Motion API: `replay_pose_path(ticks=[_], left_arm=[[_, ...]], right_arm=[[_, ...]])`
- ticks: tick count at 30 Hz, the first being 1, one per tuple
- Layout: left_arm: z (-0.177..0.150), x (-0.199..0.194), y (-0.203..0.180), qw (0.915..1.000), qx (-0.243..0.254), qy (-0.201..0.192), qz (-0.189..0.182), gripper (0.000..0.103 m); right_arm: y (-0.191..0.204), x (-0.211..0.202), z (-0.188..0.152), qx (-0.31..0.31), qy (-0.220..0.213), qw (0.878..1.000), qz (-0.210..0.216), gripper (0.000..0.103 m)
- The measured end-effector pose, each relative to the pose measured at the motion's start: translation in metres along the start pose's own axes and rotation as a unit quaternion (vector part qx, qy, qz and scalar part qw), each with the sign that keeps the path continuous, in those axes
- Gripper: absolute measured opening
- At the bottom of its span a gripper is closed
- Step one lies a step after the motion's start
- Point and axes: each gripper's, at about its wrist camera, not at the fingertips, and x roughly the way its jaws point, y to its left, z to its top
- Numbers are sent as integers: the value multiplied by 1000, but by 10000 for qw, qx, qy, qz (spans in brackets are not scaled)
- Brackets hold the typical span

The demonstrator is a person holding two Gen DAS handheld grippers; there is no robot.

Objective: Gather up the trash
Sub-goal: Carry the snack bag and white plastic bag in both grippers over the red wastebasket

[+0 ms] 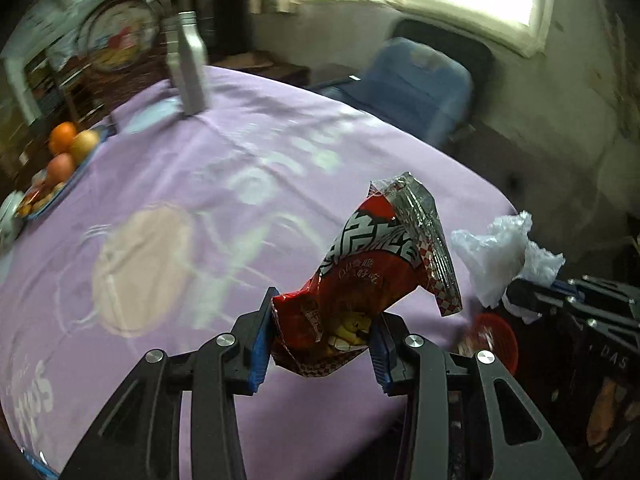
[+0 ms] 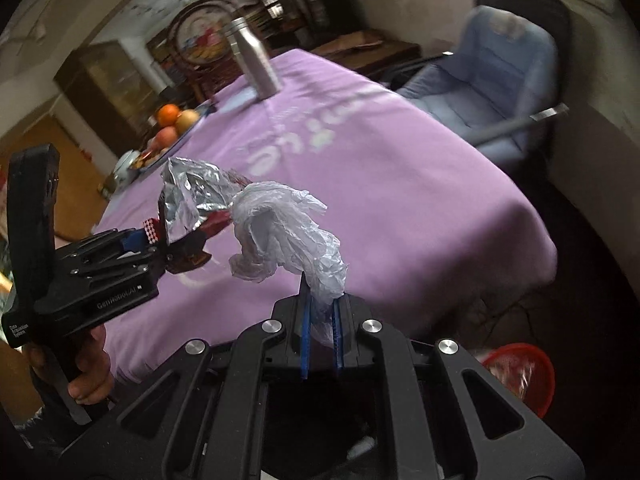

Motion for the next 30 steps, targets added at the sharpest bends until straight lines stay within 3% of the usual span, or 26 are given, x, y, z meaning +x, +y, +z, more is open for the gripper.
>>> replay_pose_path(ticks=[6,15,22,30], left_arm=[[-6,14,-60,9981,560,166,-219,41],[-10,30,-132,9903,1358,150,-236,41],[-19,50,-183,9793,1968,272,-373,41],[-29,83,-235,9648,2508,572,-536,41]], right_arm=[[-57,-26,-33,561,-151,9980,-235,11],[-141,-41,-73,1391,-97,9883,-611,12],[-198,-35,-113,2027,94,9760,-794,12],[-235,-12,-147,2525,365,9631,-856,12]])
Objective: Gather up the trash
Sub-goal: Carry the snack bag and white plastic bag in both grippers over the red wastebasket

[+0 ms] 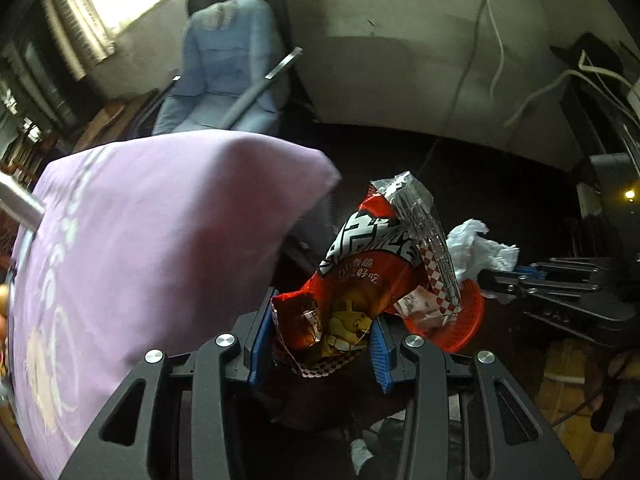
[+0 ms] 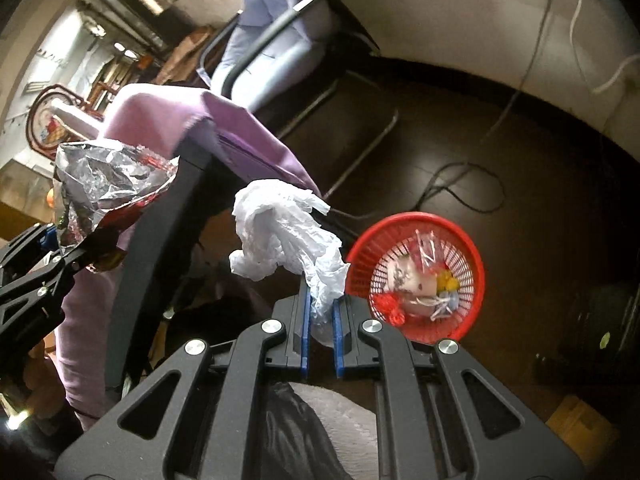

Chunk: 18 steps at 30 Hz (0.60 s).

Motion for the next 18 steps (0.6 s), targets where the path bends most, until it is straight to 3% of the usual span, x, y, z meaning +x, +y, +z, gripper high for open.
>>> replay_pose_path(ticks=[12,18], left_arm=[[11,56,-41,9968,533,469,-370,41],[2,113,-66,9896,820,1013,-605,41]], right_arm=[[-44,46,-6,517,401,9976,-221,12],[-73,81,-14,843,645,9926,-594,12]])
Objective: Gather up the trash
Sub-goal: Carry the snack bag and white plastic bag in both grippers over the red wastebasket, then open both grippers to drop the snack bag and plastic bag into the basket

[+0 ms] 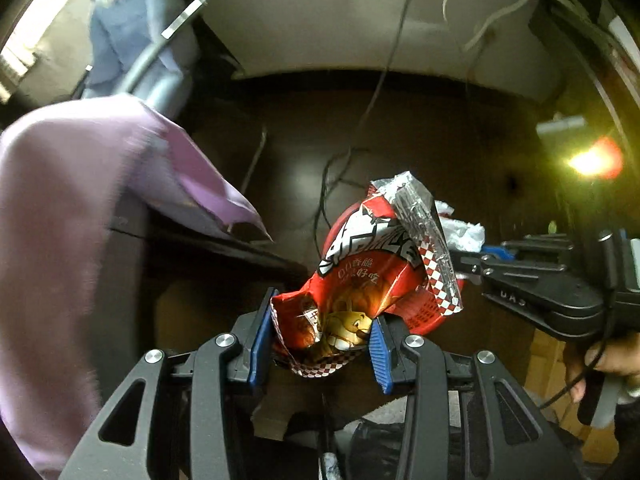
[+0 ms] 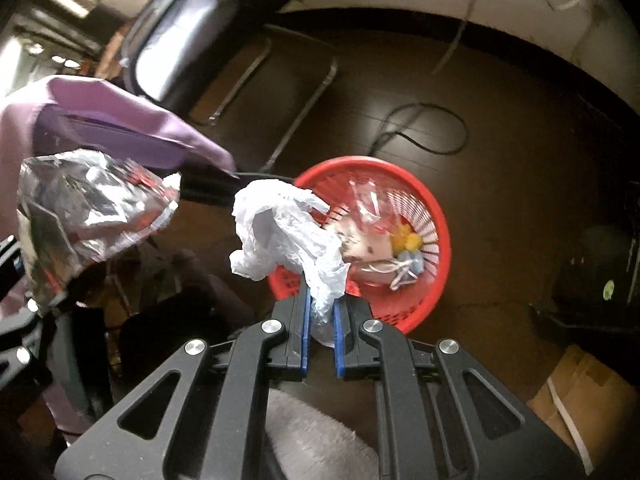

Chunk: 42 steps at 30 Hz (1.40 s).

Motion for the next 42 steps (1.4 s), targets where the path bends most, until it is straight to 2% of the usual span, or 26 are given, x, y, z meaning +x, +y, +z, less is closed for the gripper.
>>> replay_pose_path(ticks=[9,22,23,24,25,26,29,30,40,42], left_arm=[[4,81,-7,9969,118,743,-218,41],[1,123,-21,9926,133,1115,-472,42],[2,126,-21,9922,120,1140,-493,43],[2,127,-20,9921,107,1150,-490,50],[2,129,-21,9921,90,1155,-486,53],[2,131,-23,9923,106,1142,-475,58],[2,132,-26,9927,193,1112,-427,66],[1,131,-26,9927,184,1113,-422,68],[-6,107,-22,9947,132,890,-505,68],[-8,99,-19,9955,119,805,-485,69]], right_arm=[[-16,47,-1,427,342,9982,-257,12],[-29,65,2,676,542,9947,-553,13],[-29,66,3,684,542,9945,-575,13],[-29,65,3,693,537,9944,-593,13],[-29,65,3,709,537,9941,-617,14],[-28,66,3,723,550,9938,-634,20],[-32,64,3,789,495,9931,-715,43],[-31,62,2,781,438,9932,-748,45],[-28,40,1,707,323,9939,-787,46],[-26,34,-1,673,276,9939,-823,49]])
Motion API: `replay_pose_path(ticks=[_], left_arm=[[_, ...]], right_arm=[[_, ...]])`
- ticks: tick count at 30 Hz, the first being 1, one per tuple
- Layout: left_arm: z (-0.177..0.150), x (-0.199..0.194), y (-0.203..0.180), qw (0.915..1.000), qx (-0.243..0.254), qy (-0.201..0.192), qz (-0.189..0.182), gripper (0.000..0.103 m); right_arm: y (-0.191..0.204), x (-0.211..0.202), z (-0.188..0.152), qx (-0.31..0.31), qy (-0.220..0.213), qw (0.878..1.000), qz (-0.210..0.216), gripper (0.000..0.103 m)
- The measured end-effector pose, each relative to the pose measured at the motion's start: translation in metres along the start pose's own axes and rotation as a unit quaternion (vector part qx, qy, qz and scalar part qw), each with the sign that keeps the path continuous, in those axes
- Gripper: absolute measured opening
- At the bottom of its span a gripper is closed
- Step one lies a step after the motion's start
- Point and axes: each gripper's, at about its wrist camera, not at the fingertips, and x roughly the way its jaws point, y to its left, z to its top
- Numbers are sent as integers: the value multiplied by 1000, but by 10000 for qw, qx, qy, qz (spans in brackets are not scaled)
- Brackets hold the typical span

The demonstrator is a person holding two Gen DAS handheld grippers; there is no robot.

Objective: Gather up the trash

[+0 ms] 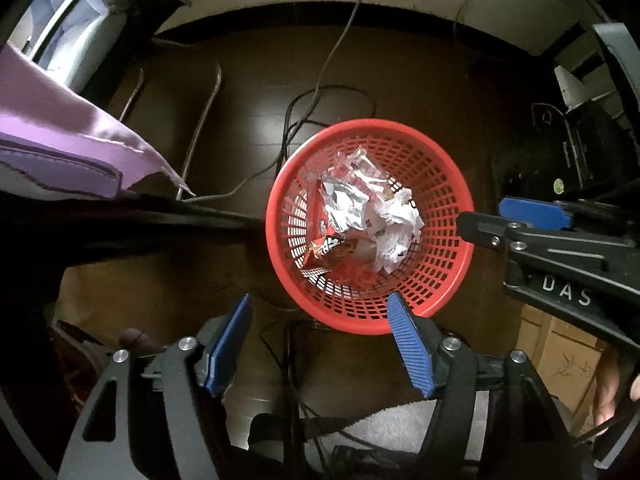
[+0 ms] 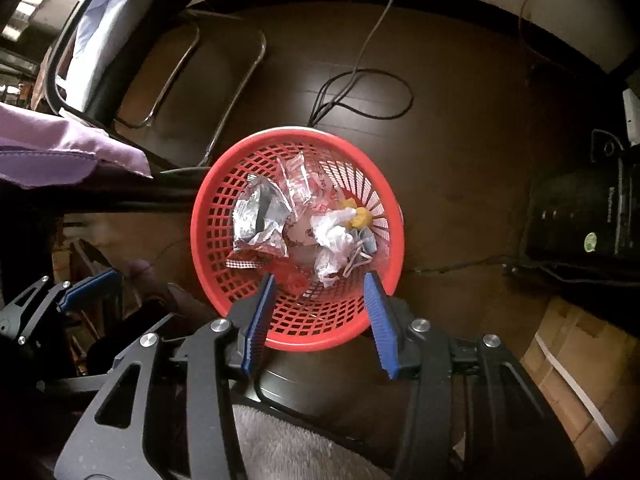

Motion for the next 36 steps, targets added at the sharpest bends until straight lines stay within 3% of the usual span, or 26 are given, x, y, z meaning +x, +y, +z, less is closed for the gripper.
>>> replay_pose_path(ticks=[4,6,9,20,36], left_arm=[[-7,-17,2,9998,-38,-177,126,74],[-12,-27,3,9994,-56,-268,222,79],[-21,-43,10,9985,-167,-411,323,81],[-54,-83,18,9954,-383,-809,330,85],[-90,-109,22,9918,-399,-1198,222,86]], right_arm=[[6,-19,-5,-80,-181,9997,-135,58],[9,-28,-9,-110,-251,9993,-240,73],[15,-47,-23,-99,-467,9978,-457,80],[25,-64,-72,118,-423,9967,-681,81],[41,-82,-100,192,-501,9946,-888,81]])
